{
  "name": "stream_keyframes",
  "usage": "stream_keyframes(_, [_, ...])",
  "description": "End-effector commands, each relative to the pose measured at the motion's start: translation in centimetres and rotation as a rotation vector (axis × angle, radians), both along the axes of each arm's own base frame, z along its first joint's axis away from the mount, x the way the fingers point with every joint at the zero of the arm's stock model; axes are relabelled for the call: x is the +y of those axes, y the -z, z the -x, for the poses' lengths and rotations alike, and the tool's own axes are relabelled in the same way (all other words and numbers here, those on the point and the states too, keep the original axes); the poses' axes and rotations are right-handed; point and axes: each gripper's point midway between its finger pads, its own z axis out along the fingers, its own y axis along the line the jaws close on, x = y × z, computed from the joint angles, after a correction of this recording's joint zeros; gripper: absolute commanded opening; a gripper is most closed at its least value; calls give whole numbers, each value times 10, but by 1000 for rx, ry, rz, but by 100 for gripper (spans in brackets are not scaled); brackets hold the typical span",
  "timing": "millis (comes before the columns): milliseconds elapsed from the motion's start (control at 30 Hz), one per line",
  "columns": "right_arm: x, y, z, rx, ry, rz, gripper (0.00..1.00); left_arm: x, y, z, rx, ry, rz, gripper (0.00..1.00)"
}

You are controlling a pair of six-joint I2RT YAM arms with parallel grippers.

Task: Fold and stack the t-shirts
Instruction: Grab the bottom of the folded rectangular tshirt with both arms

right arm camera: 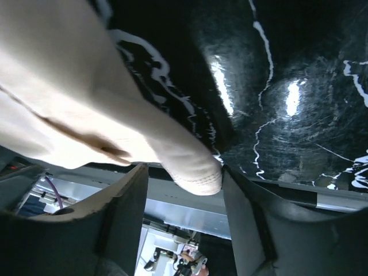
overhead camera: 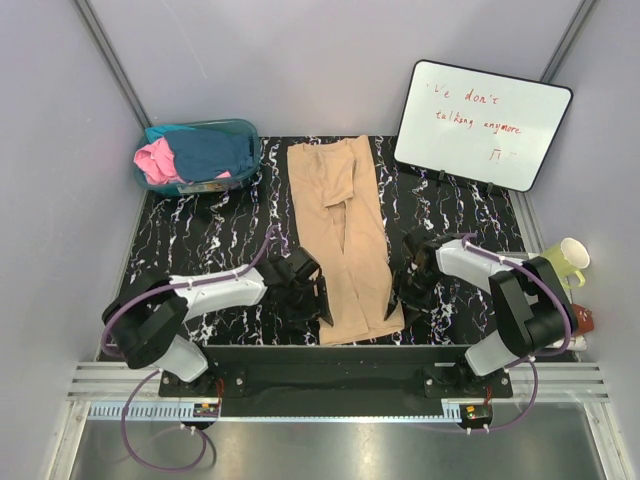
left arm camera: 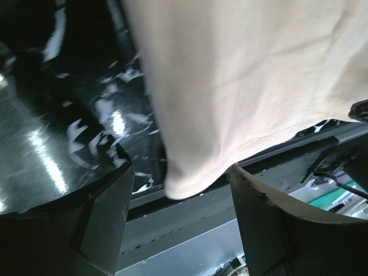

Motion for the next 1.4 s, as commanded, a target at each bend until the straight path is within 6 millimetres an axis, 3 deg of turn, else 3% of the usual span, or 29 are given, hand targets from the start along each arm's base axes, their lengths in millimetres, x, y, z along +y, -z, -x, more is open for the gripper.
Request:
stream_keyframes(0, [5, 8, 7, 39, 36, -30, 59, 22, -1, 8, -5, -35, -62, 72])
stream_keyframes(67, [5, 12, 11, 59, 39, -30, 57, 23, 1, 15, 19, -25, -52, 71])
stream_keyframes(133, [5, 13, 10, 55, 41, -32, 49, 19, 6, 19, 37, -9, -35, 70])
stream_keyframes(267, [6, 15, 9, 64, 35, -33, 36, 1, 12, 29, 75, 43, 0, 68])
stream_keyframes(433, [7, 14, 6, 56, 35, -41, 29, -19, 25, 35, 91, 96, -7, 62])
stream_keyframes(500, [8, 14, 6, 52, 29, -43, 22, -24, 24, 36, 98, 111, 3, 51])
stream_keyframes(533, [8, 13, 7, 54, 28, -47, 16, -25, 25, 37, 98, 114, 1, 24])
stream_keyframes(600, [10, 13, 7, 54, 21, -57, 3, -20, 24, 41, 107, 109, -8, 0])
stream_keyframes(767, [18, -1, 2, 24, 11, -116, 0, 11, 19, 49, 99, 104, -107, 0])
stream_keyframes(1000, [39, -44, -20, -94, -42, -242, 0, 19, -24, 37, -13, 119, -111, 0])
stream_keyframes(1167, [48, -69, -41, -187, -85, -286, 0, 13, -54, 11, -101, 163, -169, 0])
stream_keyframes(1300, [57, -87, -72, -270, -104, -286, 0, 9, -83, -23, -185, 147, -183, 0])
stream_keyframes(1367, [58, -98, -92, -334, -121, -264, 0, 16, -89, -36, -208, 122, -210, 0])
